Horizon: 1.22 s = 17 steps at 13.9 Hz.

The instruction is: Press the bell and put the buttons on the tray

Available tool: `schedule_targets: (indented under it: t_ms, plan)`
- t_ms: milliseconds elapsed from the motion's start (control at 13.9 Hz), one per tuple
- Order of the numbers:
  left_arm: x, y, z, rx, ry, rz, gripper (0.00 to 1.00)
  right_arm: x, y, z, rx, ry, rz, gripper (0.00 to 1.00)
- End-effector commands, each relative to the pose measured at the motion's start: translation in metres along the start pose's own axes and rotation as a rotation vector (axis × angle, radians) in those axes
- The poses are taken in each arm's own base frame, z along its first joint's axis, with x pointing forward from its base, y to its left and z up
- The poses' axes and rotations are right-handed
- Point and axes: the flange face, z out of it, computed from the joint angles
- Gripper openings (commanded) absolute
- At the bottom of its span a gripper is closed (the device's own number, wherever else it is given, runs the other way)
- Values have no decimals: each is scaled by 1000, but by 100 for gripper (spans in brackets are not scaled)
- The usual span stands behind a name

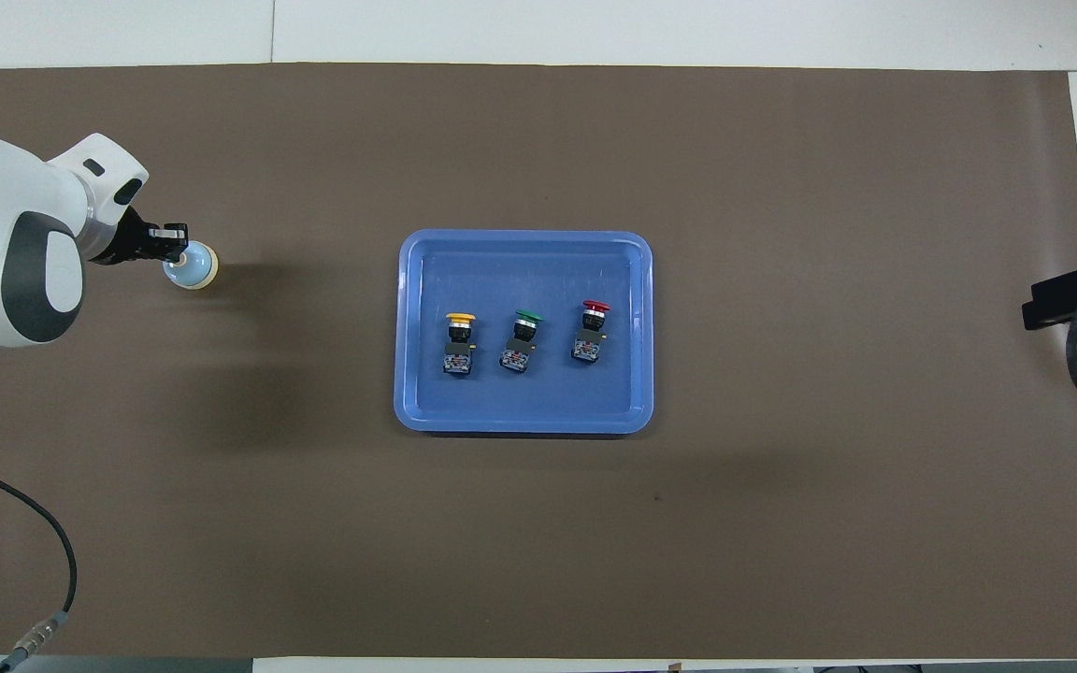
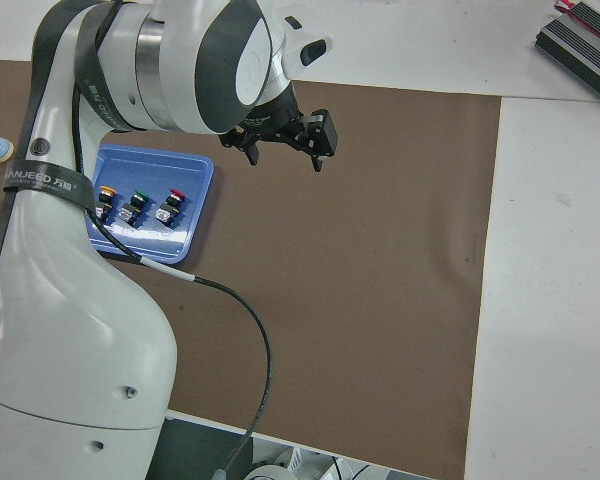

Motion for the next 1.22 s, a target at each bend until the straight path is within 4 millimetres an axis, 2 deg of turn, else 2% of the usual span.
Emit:
schedule_targets:
  t_ms: [0,144,215,431,503,575,646,718,862,1006,1149]
  plan:
    - [-5,1,0,7,-15,4,0,-8,2,-2,3,13,17,100]
    - [-1,-2,-31,7,-29,1,0,-9,2,-3,5,15,18,100]
    - [-2,-2,-49,4,-29,-1,13,-9,2,-3,5,15,17,100]
    - [-10,0,-114,0,-36,1,60,-9,-1,-3,3,15,12,100]
    - [-14,0,-135,-1,-36,-1,73,-10,-1,-4,3,17,12,100]
    - [-20,3,-155,-2,-24,0,91,-10,-2,-4,3,17,11,100]
    - [-30,6,-179,-3,-4,5,100,-10,-2,-5,1,18,11,100]
    - [-39,7,-204,-6,20,6,100,-10,-2,-5,2,18,9,100]
    - [-56,11,-238,-8,26,10,100,-10,-4,-5,1,18,6,100]
    - [-72,12,-257,-8,5,13,100,-10,-2,-5,1,18,12,100]
    - [-79,17,-267,-8,5,21,100,-10,4,-4,2,16,25,100]
